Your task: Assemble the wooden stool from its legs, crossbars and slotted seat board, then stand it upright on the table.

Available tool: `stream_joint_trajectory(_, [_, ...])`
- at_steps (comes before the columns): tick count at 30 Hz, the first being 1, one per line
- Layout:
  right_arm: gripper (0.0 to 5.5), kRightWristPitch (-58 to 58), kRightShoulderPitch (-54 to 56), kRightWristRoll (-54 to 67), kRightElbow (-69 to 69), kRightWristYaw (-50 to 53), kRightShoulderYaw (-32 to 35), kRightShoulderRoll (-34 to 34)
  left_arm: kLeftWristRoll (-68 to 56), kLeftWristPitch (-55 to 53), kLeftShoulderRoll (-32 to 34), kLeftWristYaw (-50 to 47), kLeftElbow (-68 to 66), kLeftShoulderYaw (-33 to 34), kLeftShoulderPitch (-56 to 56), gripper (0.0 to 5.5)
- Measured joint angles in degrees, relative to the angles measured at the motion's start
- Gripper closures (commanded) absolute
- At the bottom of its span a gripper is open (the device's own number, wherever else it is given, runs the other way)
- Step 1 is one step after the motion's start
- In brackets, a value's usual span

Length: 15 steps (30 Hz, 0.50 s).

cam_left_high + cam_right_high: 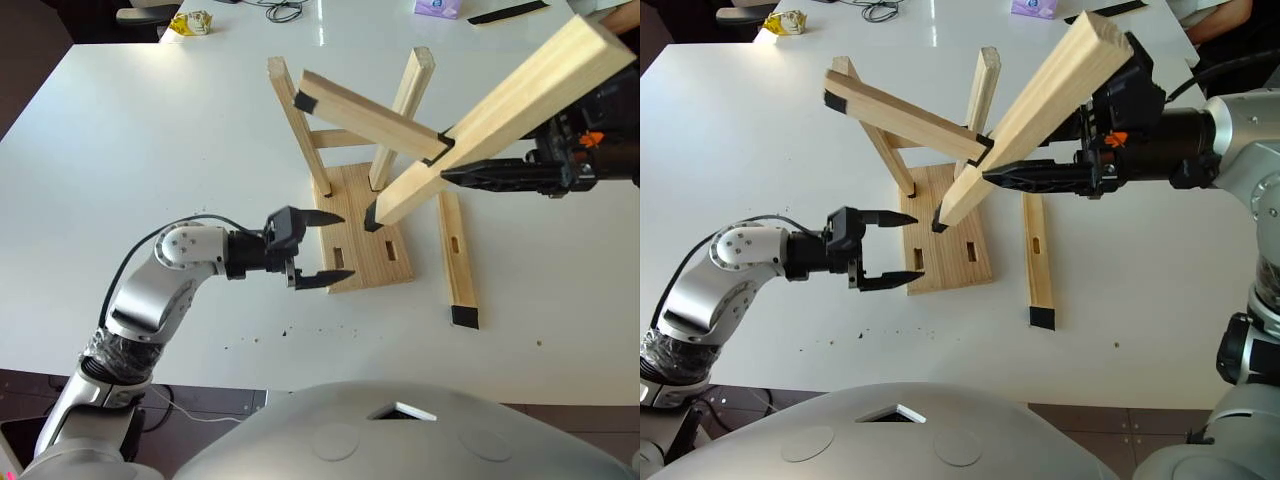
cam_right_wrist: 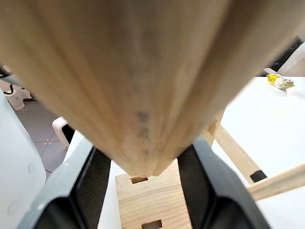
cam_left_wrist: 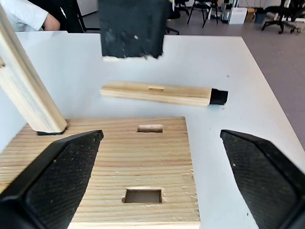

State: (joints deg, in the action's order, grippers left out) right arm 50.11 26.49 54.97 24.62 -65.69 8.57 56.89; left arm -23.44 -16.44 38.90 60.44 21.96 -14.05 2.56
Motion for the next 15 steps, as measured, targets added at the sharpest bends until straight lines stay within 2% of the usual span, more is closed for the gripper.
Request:
stream_joint_trajectory(6, [3.49,-9.28,-7.06,-10.35,0.04,-2.75,-2.93,0.3,5.25,5.15,-0.03,-0.24,-3.21,-1.19,-1.37,0.92])
stream_joint_trajectory(15, [3.49,-20.86,-12.17,-21.71,-3.19,-3.12,-9.05,-3.6,10.38,10.33,-2.18,-0.38,-6.38,-3.62,-0.82,0.92])
